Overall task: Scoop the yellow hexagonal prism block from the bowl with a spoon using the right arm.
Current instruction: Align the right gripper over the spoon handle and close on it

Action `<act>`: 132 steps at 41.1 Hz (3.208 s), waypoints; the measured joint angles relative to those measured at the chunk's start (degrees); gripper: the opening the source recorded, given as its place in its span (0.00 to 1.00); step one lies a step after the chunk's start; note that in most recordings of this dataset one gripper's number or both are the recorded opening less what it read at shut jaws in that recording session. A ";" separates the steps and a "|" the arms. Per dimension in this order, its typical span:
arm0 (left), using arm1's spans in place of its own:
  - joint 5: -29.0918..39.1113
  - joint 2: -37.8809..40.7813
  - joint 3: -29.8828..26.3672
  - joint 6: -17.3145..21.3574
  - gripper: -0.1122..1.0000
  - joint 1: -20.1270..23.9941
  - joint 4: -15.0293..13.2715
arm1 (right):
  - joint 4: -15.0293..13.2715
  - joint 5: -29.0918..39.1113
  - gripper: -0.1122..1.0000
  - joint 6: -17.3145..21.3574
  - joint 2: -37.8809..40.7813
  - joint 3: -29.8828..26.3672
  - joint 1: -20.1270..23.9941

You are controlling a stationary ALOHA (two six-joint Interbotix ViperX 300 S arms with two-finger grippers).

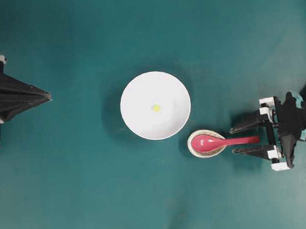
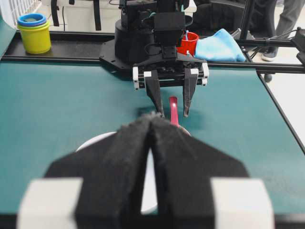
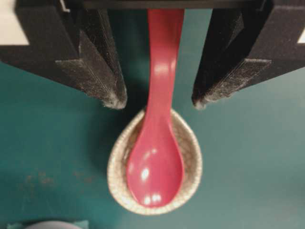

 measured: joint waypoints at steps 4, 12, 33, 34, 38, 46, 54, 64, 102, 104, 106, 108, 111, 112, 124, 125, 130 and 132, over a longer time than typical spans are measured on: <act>0.00 0.00 0.09 0.00 0.12 0.00 0.00 | 0.18 0.26 0.65 0.09 0.00 0.09 0.09; 0.09 0.00 0.00 -0.09 0.12 0.00 0.00 | 0.26 1.05 0.65 0.09 0.00 0.18 0.35; 0.26 0.00 0.00 -0.09 0.12 0.00 0.00 | 0.26 1.49 0.65 -0.26 0.97 0.00 0.35; 0.18 0.00 0.00 -0.09 0.12 0.00 0.00 | 0.26 1.49 0.65 -0.18 0.88 0.00 0.53; 0.18 0.00 0.00 -0.09 0.12 0.00 0.00 | 0.35 1.58 0.65 -0.26 0.97 0.00 0.53; 0.26 0.00 0.00 -0.09 0.12 0.00 0.00 | 0.26 1.49 0.65 -0.44 0.97 0.00 0.53; 0.26 -0.09 0.00 -0.09 0.12 0.00 0.00 | 0.26 1.49 0.65 -0.79 0.97 0.00 0.35; 0.26 0.00 0.00 -0.09 0.12 0.00 0.00 | 0.26 1.32 0.65 -1.49 0.97 -0.09 0.53; 0.26 -0.18 0.00 -0.09 0.12 0.00 0.00 | 0.35 0.53 0.65 -1.58 0.97 -0.53 0.53; 0.26 -0.18 0.00 -0.09 0.12 0.00 0.00 | 0.35 0.53 0.65 -1.58 0.97 -0.53 0.53; 0.26 -0.18 0.00 -0.09 0.12 0.00 0.00 | 0.35 0.53 0.64 -1.58 0.97 -0.70 0.53; 0.26 -0.18 0.00 -0.09 0.12 0.00 0.00 | 0.35 0.53 0.64 -1.58 0.97 -0.70 0.35; 0.26 -0.18 0.00 -0.09 0.12 0.00 0.00 | 0.35 0.53 0.60 -1.58 0.97 -0.70 0.53; 0.26 -0.18 0.00 -0.09 0.12 0.00 0.00 | 0.35 0.53 0.58 -1.49 0.97 -0.70 0.53; 0.26 -0.26 0.00 -0.09 0.12 0.00 0.00 | 0.35 0.53 0.49 -1.49 0.97 -0.88 0.53; 0.26 -0.18 0.00 -0.09 0.12 0.00 0.00 | 0.35 0.53 0.49 -1.49 0.97 -0.88 0.53; 0.26 -0.18 0.00 -0.09 0.12 0.00 0.00 | 0.26 0.53 0.49 -1.49 0.97 -1.05 0.53; 0.26 -0.18 0.00 -0.09 0.12 0.00 0.00 | 0.35 0.53 0.49 -1.49 0.97 -0.97 0.35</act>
